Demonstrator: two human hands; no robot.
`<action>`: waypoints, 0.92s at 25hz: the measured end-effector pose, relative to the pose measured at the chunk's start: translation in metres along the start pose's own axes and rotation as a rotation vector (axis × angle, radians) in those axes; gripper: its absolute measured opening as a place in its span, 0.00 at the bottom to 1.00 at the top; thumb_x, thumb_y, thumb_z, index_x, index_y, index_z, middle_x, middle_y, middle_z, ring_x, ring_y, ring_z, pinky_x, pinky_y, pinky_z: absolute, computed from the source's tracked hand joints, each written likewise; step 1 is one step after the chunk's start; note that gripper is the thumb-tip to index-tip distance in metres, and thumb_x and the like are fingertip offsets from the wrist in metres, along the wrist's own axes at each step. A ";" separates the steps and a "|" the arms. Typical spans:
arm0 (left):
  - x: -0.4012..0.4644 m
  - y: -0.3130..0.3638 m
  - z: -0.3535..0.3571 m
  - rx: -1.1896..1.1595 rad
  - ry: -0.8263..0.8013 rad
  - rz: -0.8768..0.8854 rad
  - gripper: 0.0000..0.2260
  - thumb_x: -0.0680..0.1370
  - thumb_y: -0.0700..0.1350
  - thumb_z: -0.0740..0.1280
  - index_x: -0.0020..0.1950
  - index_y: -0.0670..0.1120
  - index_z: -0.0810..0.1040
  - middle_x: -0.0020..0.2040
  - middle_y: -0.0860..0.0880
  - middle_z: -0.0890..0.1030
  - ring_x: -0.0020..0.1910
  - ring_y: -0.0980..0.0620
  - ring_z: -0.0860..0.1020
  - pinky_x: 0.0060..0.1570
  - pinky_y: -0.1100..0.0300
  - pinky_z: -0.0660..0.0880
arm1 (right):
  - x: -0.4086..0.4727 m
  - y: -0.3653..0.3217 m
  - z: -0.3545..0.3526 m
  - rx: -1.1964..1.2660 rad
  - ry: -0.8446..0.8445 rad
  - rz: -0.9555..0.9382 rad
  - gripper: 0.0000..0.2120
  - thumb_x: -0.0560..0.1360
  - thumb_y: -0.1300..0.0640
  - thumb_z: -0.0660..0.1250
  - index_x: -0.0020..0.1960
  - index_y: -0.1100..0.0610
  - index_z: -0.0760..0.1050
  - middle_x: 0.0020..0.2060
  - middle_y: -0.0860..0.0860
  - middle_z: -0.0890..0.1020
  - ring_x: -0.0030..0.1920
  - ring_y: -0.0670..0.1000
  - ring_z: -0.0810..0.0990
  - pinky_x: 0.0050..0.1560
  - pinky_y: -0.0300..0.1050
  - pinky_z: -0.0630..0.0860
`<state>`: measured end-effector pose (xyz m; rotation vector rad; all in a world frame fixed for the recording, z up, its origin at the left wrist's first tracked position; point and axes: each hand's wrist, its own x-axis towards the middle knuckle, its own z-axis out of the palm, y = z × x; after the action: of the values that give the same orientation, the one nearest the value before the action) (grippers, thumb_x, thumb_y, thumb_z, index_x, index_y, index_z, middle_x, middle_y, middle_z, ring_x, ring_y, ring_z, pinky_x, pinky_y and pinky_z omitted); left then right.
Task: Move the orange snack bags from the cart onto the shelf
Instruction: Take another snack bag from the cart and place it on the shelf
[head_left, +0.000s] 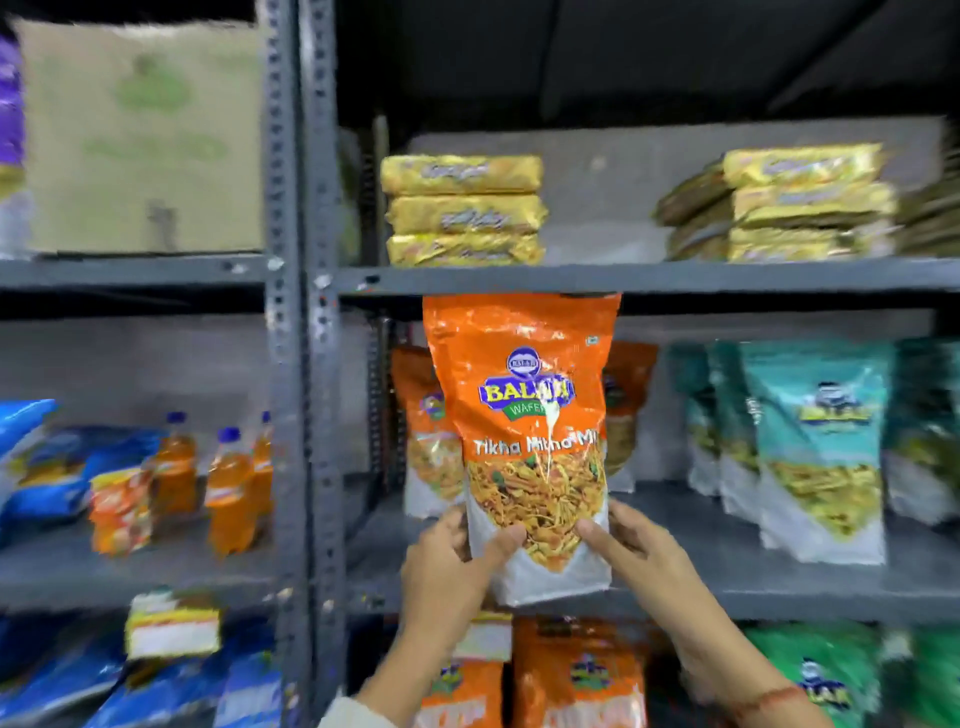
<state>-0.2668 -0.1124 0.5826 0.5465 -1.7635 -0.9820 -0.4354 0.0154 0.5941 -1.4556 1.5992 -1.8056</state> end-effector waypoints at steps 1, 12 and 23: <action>0.013 -0.005 0.021 0.031 -0.057 -0.012 0.31 0.58 0.77 0.68 0.51 0.57 0.80 0.45 0.58 0.87 0.46 0.56 0.85 0.51 0.46 0.81 | 0.004 0.008 -0.019 -0.019 0.030 0.015 0.16 0.71 0.41 0.70 0.58 0.43 0.82 0.54 0.41 0.86 0.55 0.40 0.84 0.54 0.39 0.77; 0.173 -0.057 0.202 -0.077 -0.484 -0.188 0.24 0.66 0.61 0.74 0.58 0.53 0.77 0.57 0.56 0.84 0.56 0.56 0.82 0.62 0.53 0.78 | 0.131 0.118 -0.165 -0.285 0.185 0.084 0.17 0.71 0.36 0.68 0.56 0.42 0.81 0.52 0.38 0.87 0.55 0.42 0.84 0.58 0.46 0.80; 0.225 -0.096 0.255 0.030 -0.626 -0.215 0.37 0.66 0.66 0.71 0.72 0.54 0.67 0.71 0.54 0.74 0.71 0.50 0.71 0.73 0.47 0.67 | 0.177 0.170 -0.203 -0.577 0.175 0.212 0.20 0.78 0.44 0.64 0.65 0.53 0.73 0.61 0.49 0.83 0.62 0.48 0.80 0.66 0.49 0.74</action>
<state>-0.5970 -0.2394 0.5847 0.4833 -2.3049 -1.3840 -0.7407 -0.0656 0.5580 -1.2892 2.4044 -1.4480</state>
